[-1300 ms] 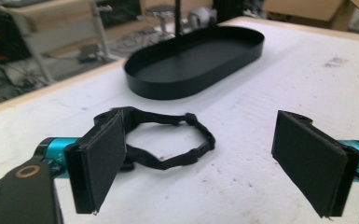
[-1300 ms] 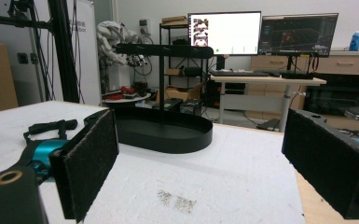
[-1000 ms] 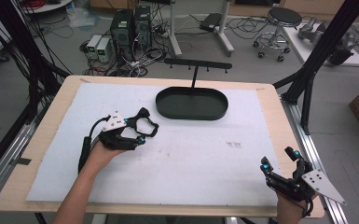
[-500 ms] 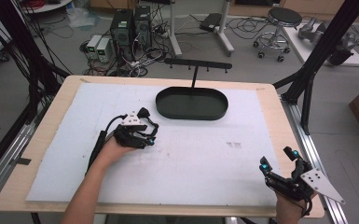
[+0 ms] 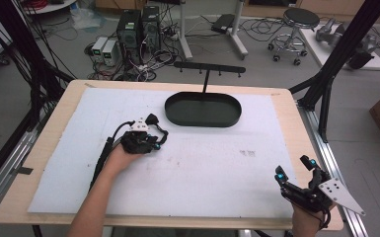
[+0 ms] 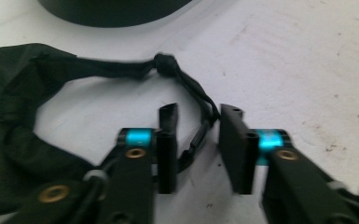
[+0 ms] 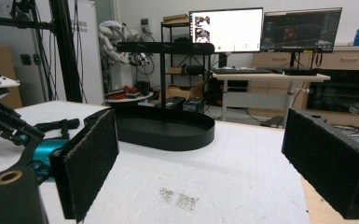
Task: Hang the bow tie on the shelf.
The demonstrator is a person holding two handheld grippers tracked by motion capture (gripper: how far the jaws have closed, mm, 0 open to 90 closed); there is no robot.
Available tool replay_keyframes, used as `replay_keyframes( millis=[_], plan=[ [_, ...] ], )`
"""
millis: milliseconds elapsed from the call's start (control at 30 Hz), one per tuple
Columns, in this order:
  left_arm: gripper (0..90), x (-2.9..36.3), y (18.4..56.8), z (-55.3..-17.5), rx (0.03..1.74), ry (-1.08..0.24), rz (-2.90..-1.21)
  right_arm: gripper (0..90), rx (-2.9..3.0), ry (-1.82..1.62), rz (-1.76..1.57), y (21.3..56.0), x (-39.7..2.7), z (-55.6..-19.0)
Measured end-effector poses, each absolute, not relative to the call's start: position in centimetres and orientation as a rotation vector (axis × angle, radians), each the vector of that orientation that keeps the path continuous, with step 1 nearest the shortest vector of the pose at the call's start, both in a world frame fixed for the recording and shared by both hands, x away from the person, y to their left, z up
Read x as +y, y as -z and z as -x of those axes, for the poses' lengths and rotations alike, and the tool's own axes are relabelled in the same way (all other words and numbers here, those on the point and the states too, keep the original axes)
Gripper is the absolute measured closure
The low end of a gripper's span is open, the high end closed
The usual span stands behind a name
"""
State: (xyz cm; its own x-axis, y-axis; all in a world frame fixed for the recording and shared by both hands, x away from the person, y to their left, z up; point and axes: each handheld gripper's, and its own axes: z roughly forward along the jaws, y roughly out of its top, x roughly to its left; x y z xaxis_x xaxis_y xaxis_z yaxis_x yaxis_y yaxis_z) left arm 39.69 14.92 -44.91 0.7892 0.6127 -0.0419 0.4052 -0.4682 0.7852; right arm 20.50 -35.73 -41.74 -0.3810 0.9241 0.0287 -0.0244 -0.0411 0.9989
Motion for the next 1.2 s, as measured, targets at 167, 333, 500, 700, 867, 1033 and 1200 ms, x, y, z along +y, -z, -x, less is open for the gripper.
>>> replay_keyframes(
  millis=[167, 333, 500, 700, 867, 1033, 1200],
  plan=[
    [86.2, 14.8, 44.9, -39.4, 0.742, -0.348, -2.135, 9.9, 1.455, -1.532, -0.998, 41.7, -35.6, -20.5],
    [86.8, 14.6, 44.9, -39.1, 0.727, -0.384, -2.131, 9.9, 1.457, -1.531, -1.0, 41.7, -35.6, -20.5],
    [86.9, 14.7, 43.8, -38.4, 0.668, -0.465, -2.0, 9.9, 1.458, -1.535, -1.007, 41.8, -35.5, -20.6],
    [86.9, 14.6, 41.6, -37.3, 0.573, -0.581, -1.83, 9.9, 1.464, -1.534, -1.004, 41.8, -35.6, -20.6],
    [86.9, 14.5, 39.9, -36.4, 0.502, -0.665, -1.692, 9.9, 1.464, -1.537, -1.0, 41.8, -35.5, -20.6],
    [87.0, 14.4, 38.3, -36.1, 0.441, -0.651, -1.59, 9.9, 1.463, -1.538, -1.001, 41.8, -35.5, -20.6],
    [86.9, 14.2, 37.0, -36.4, 0.405, -0.644, -1.552, 9.9, 1.466, -1.539, -1.006, 41.9, -35.5, -20.6]
  ],
)
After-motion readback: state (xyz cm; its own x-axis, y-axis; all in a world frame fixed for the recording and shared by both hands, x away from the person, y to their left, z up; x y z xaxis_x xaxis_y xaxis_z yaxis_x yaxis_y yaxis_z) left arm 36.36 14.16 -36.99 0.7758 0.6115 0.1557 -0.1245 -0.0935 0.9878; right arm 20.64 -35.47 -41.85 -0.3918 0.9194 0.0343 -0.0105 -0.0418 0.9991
